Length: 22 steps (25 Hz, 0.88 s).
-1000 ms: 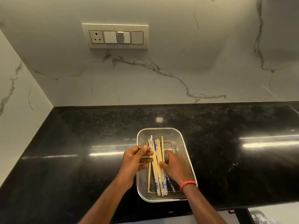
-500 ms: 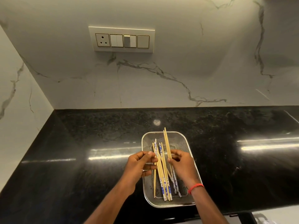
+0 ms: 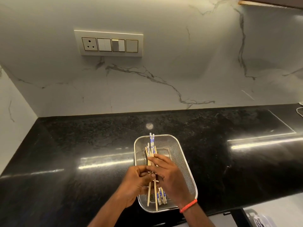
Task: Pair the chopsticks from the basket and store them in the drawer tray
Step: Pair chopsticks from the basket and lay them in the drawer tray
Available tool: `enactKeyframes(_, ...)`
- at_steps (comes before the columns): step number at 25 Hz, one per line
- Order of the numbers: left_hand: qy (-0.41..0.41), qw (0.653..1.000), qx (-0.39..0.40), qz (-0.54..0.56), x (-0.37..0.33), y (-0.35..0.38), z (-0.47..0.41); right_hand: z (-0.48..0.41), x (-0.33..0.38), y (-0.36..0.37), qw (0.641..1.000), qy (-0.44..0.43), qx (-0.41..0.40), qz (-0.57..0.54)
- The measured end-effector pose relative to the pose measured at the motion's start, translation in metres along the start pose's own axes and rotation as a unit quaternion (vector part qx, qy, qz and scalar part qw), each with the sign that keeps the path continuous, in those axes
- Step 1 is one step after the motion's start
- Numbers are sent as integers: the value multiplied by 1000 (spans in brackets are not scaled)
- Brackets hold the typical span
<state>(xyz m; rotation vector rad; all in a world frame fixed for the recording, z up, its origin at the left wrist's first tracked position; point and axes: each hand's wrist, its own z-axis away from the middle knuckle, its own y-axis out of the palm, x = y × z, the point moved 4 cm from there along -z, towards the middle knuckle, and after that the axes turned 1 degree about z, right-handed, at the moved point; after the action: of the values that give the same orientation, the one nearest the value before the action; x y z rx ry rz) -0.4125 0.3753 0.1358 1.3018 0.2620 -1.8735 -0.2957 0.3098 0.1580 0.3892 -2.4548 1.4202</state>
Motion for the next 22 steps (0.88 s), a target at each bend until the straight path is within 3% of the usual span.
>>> enactKeyframes(2, 5, 1000, -11, 0, 4, -3, 1, 4, -1, 3, 999, 35, 10, -37)
enactKeyframes(6, 9, 999, -29, 19, 5, -12, -1, 12, -20, 0, 964, 214, -72, -141)
enactKeyframes(9, 9, 998, -49, 33, 4, -16, 0, 10, -42, 15, 935, 337, 87, -70)
enactKeyframes(12, 9, 998, -48, 32, 2, -17, 3, 6, -51, 30, 918, 360, 155, -56)
enactKeyframes(22, 7, 998, -50, 26, -3, -17, 4, 7, -79, 36, 841, 495, 99, -194)
